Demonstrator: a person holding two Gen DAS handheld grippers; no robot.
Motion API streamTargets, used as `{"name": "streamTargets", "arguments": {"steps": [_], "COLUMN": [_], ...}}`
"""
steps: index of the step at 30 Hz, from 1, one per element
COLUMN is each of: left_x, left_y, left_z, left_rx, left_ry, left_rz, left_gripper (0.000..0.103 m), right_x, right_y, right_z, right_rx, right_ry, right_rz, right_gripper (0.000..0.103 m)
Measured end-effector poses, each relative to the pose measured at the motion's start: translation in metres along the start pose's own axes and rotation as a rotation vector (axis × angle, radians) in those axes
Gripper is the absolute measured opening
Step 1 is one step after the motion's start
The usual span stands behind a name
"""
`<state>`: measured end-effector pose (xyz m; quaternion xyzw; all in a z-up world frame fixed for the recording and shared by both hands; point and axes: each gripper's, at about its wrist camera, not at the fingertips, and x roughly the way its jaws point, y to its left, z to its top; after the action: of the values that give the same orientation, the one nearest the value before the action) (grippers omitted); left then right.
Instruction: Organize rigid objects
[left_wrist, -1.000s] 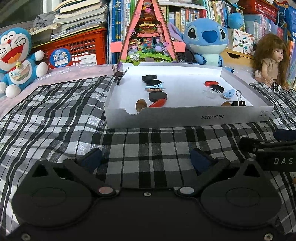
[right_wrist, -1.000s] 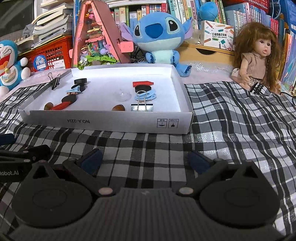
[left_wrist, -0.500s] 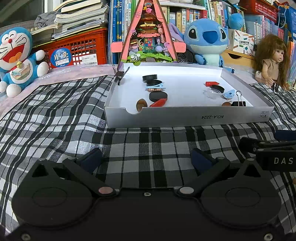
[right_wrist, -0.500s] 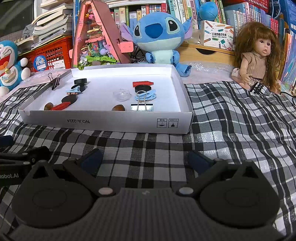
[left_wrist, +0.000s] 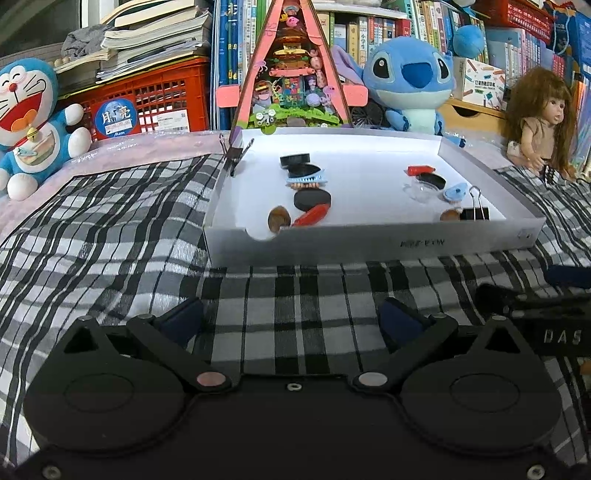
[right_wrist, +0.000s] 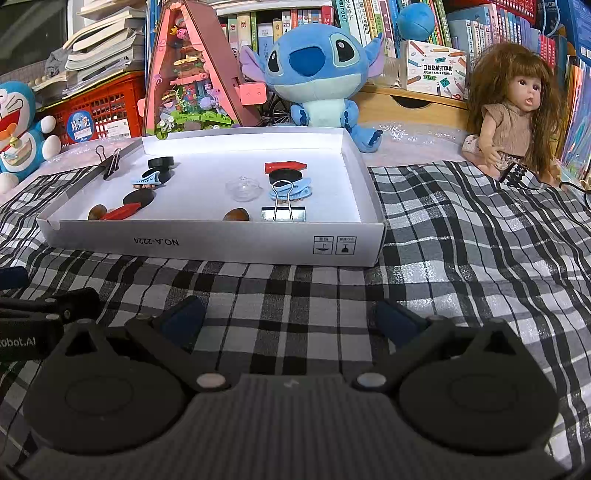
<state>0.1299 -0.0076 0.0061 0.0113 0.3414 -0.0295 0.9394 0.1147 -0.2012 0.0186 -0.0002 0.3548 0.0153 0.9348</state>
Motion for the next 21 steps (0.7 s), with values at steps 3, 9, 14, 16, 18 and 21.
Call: {"name": "streamTargets", "arguments": {"steps": [3, 9, 14, 16, 18, 21], "left_x": [0.001, 0.011, 0.012, 0.013, 0.013, 0.013], "left_y": [0.001, 0.003, 0.006, 0.005, 0.004, 0.004], "left_z": [0.005, 0.005, 0.004, 0.004, 0.004, 0.004], "left_rx": [-0.013, -0.032, -0.041, -0.035, -0.031, -0.034], "left_ry": [-0.016, 0.007, 0.006, 0.007, 0.008, 0.008], "left_rz": [-0.003, 0.016, 0.021, 0.027, 0.031, 0.03], "left_gripper": [0.101, 0.102, 0.102, 0.102, 0.103, 0.103], "right_x": [0.0, 0.0, 0.0, 0.0, 0.0, 0.0], "right_y": [0.0, 0.0, 0.0, 0.0, 0.0, 0.0], "right_z": [0.0, 0.0, 0.0, 0.0, 0.0, 0.0], "right_rx": [0.0, 0.0, 0.0, 0.0, 0.0, 0.0], "right_ry": [0.0, 0.0, 0.0, 0.0, 0.0, 0.0], "right_rz": [0.0, 0.0, 0.0, 0.0, 0.0, 0.0], "right_gripper": [0.103, 0.103, 0.103, 0.103, 0.103, 0.103]}}
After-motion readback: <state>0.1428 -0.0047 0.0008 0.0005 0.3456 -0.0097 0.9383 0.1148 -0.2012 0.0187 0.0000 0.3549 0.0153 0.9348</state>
